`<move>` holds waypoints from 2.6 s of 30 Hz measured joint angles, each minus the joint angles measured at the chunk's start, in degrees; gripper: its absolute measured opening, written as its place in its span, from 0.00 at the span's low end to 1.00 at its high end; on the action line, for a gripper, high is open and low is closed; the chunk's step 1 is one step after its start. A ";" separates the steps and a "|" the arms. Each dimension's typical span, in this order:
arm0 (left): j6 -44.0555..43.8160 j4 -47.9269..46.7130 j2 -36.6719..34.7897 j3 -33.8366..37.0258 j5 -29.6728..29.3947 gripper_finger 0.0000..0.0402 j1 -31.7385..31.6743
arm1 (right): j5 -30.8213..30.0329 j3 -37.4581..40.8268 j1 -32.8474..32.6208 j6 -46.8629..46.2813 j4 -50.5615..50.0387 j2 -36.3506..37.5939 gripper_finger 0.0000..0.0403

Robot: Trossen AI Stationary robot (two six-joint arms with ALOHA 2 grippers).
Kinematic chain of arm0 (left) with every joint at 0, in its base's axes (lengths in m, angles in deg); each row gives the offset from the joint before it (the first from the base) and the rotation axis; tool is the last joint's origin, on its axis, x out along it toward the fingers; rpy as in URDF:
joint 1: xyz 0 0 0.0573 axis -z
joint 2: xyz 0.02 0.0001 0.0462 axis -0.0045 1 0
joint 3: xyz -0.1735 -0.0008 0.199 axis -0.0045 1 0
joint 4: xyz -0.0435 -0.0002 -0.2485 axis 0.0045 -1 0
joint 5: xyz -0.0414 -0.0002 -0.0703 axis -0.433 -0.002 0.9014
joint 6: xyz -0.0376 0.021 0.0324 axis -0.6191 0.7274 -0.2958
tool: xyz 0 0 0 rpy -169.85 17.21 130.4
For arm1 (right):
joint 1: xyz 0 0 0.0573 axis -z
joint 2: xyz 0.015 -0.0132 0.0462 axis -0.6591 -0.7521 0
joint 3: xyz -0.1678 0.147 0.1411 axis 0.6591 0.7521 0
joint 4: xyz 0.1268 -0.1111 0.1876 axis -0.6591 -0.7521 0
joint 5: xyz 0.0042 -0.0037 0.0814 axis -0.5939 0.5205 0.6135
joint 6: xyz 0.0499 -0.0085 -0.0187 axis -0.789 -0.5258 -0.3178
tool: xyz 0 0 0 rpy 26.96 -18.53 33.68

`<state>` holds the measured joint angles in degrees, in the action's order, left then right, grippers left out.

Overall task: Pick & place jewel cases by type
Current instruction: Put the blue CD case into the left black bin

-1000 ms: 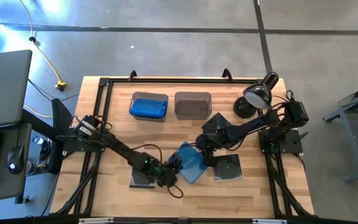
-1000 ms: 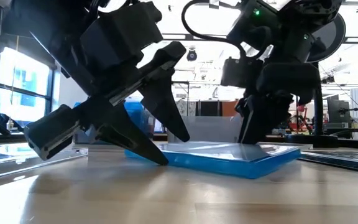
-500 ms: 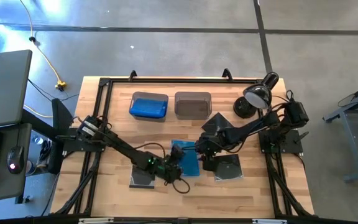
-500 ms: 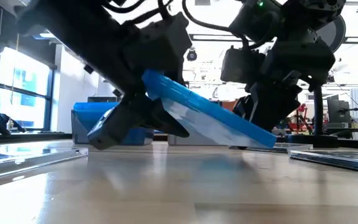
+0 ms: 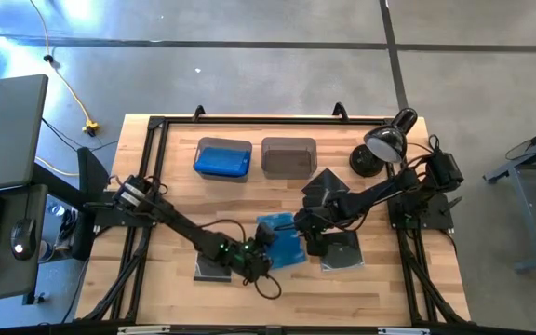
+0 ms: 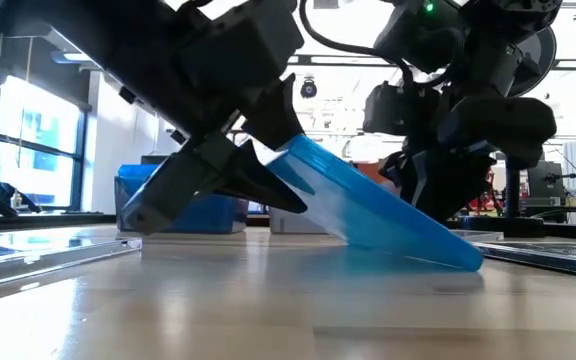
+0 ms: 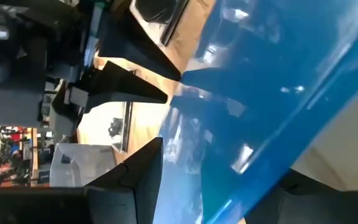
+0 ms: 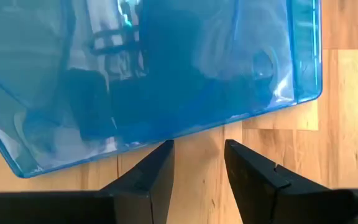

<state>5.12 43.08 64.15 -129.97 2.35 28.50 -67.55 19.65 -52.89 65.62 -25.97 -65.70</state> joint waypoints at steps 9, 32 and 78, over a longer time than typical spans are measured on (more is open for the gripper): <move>0.34 -0.61 -0.11 0.00 -0.61 0.13 0.29 | 0.12 0.00 0.02 0.13 0.16 0.05 0.34; -13.47 -37.90 -0.15 -8.06 -24.02 0.08 4.38 | -10.34 0.04 -1.08 -3.77 -14.11 17.52 0.34; -53.73 -89.57 -8.70 -20.59 3.59 0.08 -25.76 | -17.84 0.09 -10.64 -8.44 -13.90 26.99 0.34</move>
<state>-48.61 -46.49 55.45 -150.56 5.94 2.74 -85.39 19.73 -63.53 57.18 -39.87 -38.71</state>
